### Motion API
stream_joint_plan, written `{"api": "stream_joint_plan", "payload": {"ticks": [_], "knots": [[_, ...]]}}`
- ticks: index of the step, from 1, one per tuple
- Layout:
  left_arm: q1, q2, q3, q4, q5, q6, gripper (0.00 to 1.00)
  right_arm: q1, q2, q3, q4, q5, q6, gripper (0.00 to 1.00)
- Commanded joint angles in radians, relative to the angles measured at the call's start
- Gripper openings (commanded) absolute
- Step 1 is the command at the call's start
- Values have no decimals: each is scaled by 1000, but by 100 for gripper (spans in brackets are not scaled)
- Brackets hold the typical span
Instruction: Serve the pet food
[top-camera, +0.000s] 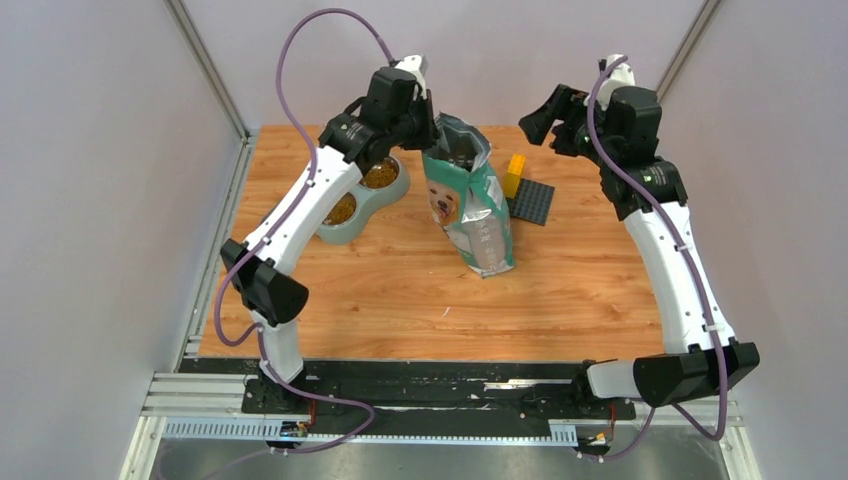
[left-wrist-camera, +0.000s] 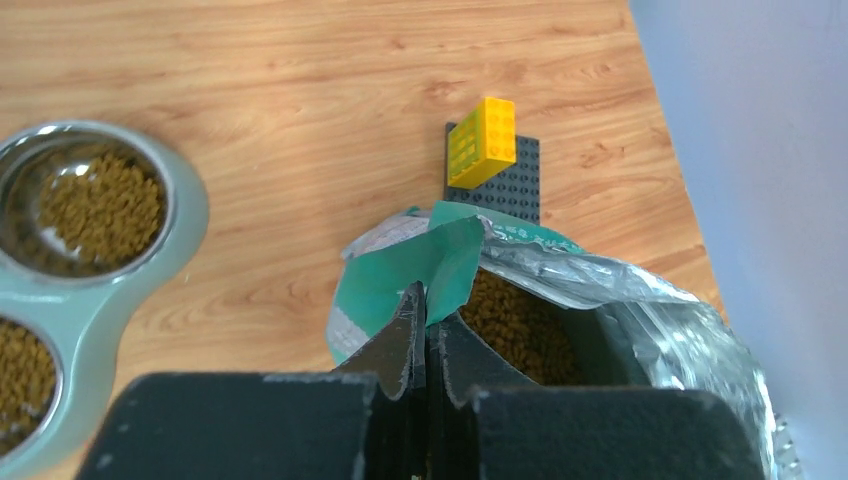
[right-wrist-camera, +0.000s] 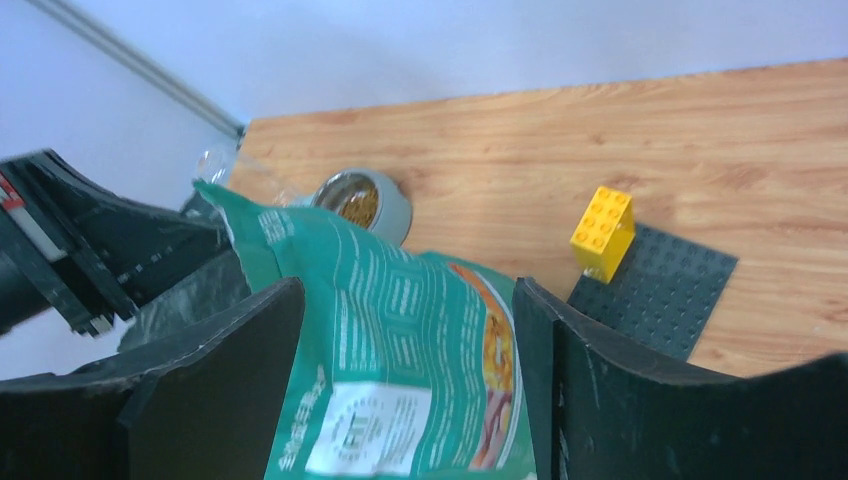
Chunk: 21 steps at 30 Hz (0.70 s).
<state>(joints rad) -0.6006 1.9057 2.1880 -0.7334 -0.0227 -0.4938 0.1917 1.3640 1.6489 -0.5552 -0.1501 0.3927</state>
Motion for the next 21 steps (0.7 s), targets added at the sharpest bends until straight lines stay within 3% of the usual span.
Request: {"api": "stream_joint_plan", "payload": {"ticks": [1,5,8,12,21], "knots": [[10,-208,-25,163,-171,-117,0,0,-59,-84,78,-208,-38,78],[9,-262,-74,172,-215,-184,0,10,-148,-195,188,-459,-136,91],[9,-274,-78,170,-225,-208,0,37,-192,-244,205,-536,-211,99],[9,-273,-70,163,-233,-217,0,81,-224,-286,229,-605,-283,100],[8,-266,-69,163,-241,-215,0,253,-105,-272,273,-390,-457,95]]}}
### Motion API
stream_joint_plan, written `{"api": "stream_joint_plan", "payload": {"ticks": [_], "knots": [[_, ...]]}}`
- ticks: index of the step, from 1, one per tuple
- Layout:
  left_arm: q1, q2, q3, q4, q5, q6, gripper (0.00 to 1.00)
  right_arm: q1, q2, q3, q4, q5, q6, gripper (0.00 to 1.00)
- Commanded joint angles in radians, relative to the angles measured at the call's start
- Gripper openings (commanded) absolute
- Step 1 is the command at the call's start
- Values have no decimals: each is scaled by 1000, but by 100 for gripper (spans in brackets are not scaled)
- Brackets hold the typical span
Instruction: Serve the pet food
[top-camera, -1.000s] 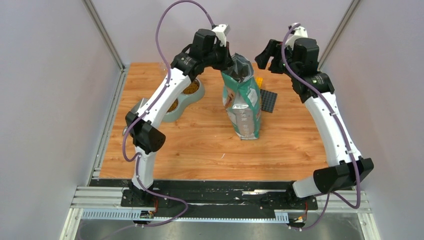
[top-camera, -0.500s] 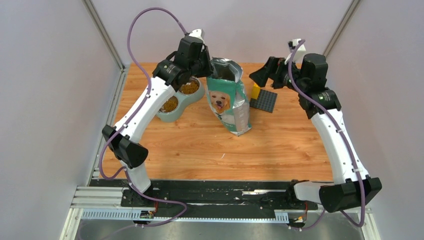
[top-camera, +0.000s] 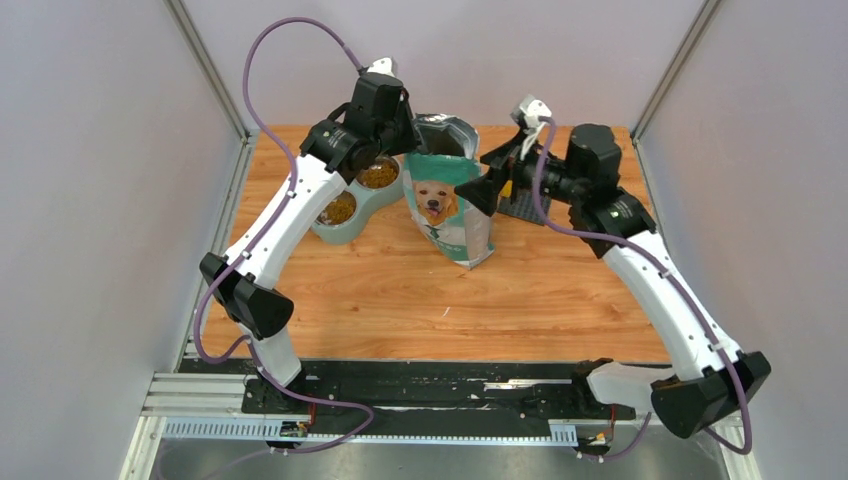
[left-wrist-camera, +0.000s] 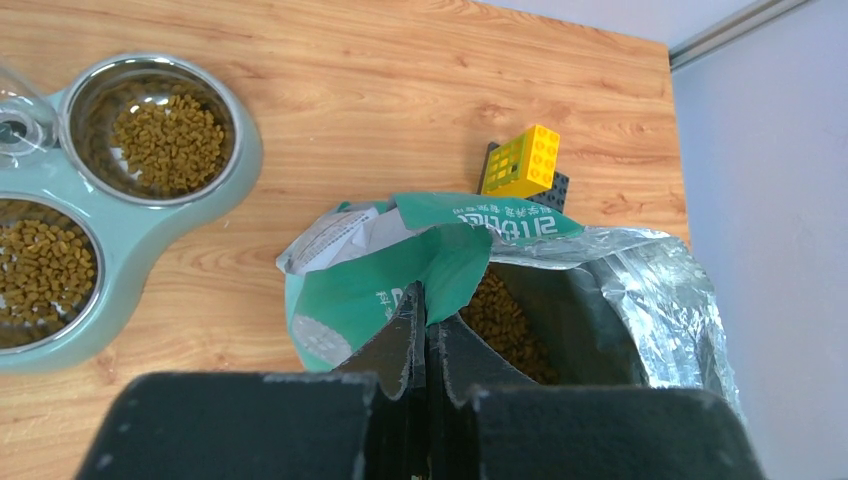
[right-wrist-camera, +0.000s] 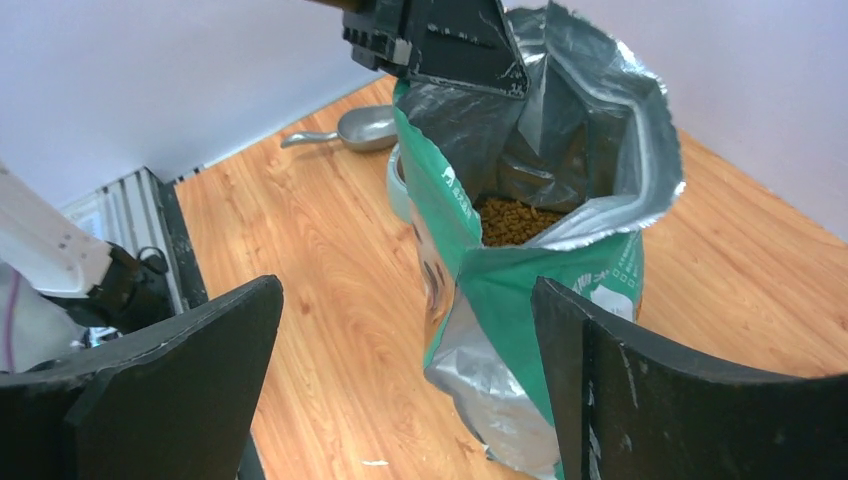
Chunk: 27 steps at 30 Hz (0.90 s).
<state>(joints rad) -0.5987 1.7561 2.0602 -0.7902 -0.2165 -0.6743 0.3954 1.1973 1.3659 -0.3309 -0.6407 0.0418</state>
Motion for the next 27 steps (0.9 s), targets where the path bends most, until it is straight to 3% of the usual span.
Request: {"api": "stream_joint_plan", "payload": {"ticks": [1,5,9,11,14,17,19,22,27], "knots": [[7,-115,60,219,-47,-31,0,70,73,7,56,149,-108,94],[7,-103,65,218,-51,-27,0,94,119,16,71,286,-78,83],[8,-96,70,218,-49,-16,5,96,140,-3,169,361,-47,62],[15,-91,76,218,-42,-11,12,98,156,4,205,375,-22,47],[32,-85,81,232,-8,-12,31,99,180,21,206,381,-25,24],[72,-72,80,250,87,-15,43,99,181,27,167,363,-51,2],[101,-68,65,287,176,4,59,98,169,28,144,353,-91,0],[145,-70,41,334,304,78,70,97,135,2,139,296,-154,0],[237,-108,-59,359,493,454,89,83,72,-44,128,213,-244,0]]}}
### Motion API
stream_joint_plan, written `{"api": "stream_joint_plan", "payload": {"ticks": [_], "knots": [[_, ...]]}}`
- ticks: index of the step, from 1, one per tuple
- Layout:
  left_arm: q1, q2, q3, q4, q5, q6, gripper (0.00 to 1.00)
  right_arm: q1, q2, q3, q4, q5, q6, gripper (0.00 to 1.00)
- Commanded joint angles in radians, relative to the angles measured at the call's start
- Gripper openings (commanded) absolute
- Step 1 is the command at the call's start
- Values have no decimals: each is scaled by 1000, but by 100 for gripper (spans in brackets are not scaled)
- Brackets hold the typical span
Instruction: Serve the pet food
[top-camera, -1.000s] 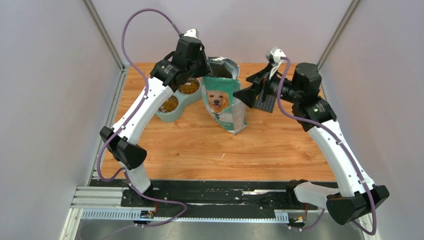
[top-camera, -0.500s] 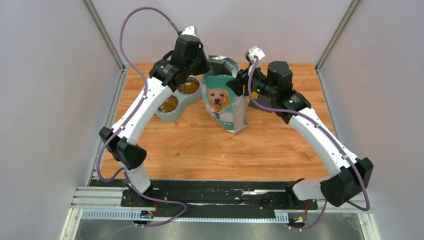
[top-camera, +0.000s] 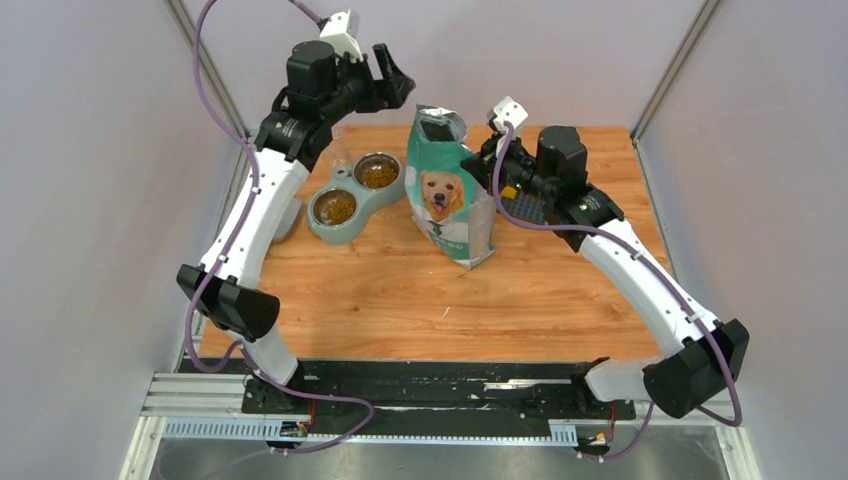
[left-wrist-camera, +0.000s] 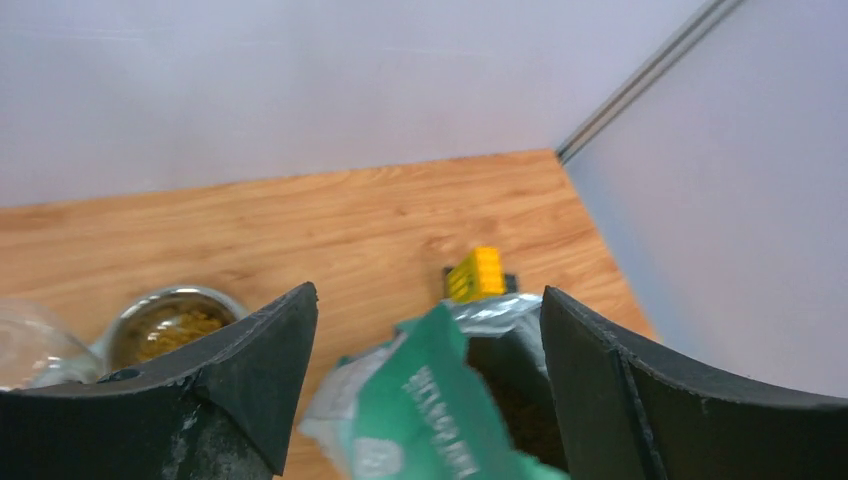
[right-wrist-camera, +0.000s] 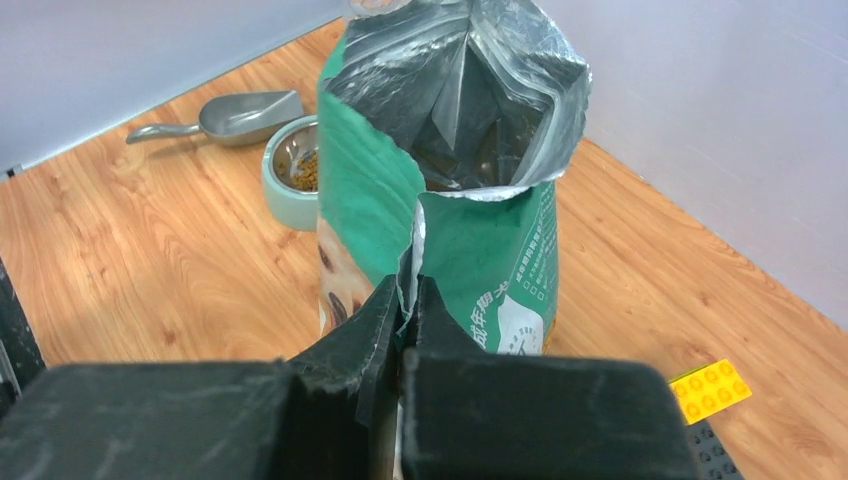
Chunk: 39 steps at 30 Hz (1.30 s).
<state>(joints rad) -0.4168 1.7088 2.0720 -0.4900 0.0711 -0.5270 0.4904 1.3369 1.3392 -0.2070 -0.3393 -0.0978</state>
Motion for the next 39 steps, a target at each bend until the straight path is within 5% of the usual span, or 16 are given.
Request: {"api": "stream_joint_plan", "payload": {"ticks": [1,8,13,18,27,31,34,39], "knots": [[87,-75,-94,65,281,350,90,-22,-77,-18,-7,-111,-116,0],[240,-39,-186,138,730,547,98,-165,-78,63,-171,-376,-161,0],[250,2,-220,242,976,672,98,-172,-37,107,-245,-419,-198,0],[244,86,-259,399,1235,613,98,-173,-29,106,-247,-407,-230,0],[233,156,-277,521,1311,614,98,-187,-14,122,-257,-430,-260,0],[218,213,-292,770,1438,411,95,-190,0,126,-282,-445,-298,0],[208,247,-357,1329,1461,-7,95,-190,14,141,-287,-455,-299,0],[194,317,-327,1494,1427,-167,95,-190,31,157,-289,-459,-292,0]]}}
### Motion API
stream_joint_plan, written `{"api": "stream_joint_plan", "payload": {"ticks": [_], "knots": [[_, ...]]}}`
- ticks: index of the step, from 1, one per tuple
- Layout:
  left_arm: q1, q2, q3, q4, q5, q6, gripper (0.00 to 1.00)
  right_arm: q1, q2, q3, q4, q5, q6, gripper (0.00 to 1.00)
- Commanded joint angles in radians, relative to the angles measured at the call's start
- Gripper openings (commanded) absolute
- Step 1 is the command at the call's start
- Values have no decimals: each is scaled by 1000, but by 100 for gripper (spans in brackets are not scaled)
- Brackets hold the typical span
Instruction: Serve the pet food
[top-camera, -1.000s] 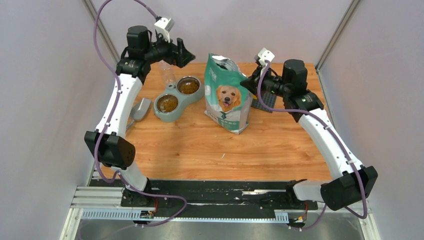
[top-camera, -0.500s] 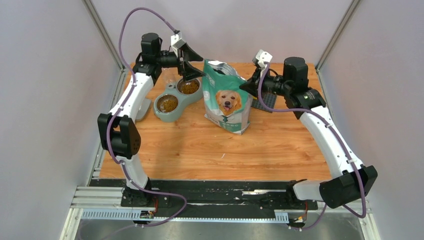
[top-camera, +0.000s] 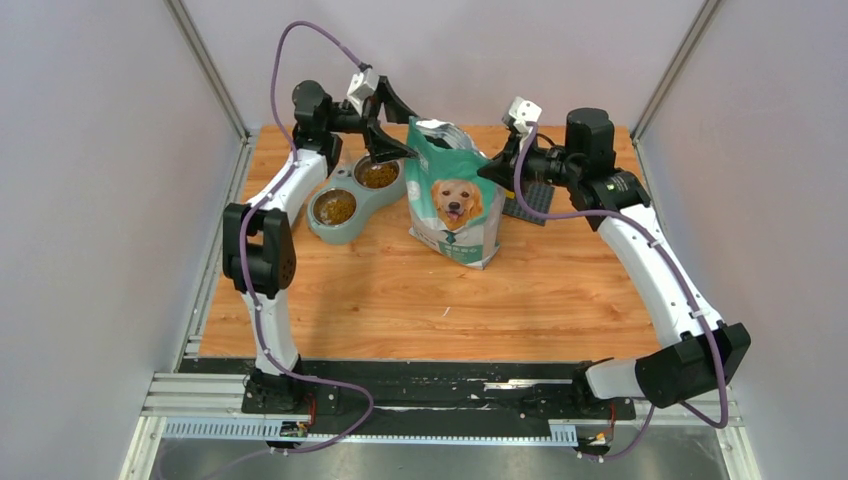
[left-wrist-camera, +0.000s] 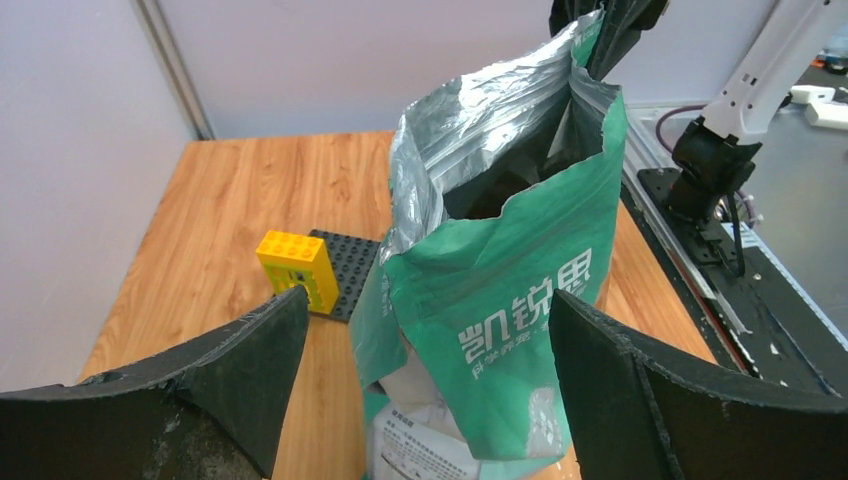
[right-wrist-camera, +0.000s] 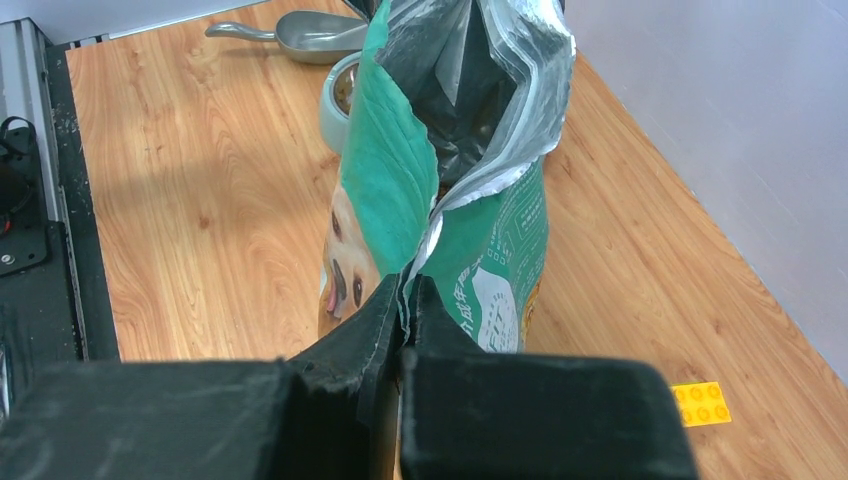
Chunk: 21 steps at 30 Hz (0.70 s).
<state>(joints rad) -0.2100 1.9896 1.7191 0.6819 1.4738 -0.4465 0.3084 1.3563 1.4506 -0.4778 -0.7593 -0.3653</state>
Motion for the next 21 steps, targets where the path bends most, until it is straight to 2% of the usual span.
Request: {"api": "stream_joint_plan", "payload": {"ticks": [1,3,9,11,12,13,14,16,21], "knots": [[-17,44,49,325,27,-265,95,-8,12,46,-18,-37,-23,0],[-23,70,74,327,30,-288,92,-7,12,48,-17,-31,-21,0],[-29,78,110,333,14,-352,64,-8,21,58,-11,-4,-8,0],[-29,77,115,338,-2,-370,51,-6,16,50,-2,14,-5,0],[-29,77,116,340,-5,-382,39,-5,12,46,3,31,-4,0],[-28,74,118,341,-10,-388,31,-6,8,41,9,48,-3,0],[-28,72,117,348,-12,-399,13,-6,3,35,16,69,-4,0],[-28,66,106,381,-22,-423,1,-6,-13,10,46,110,-4,0],[-13,23,32,415,-102,-453,0,-11,-55,-28,121,234,5,0]]}}
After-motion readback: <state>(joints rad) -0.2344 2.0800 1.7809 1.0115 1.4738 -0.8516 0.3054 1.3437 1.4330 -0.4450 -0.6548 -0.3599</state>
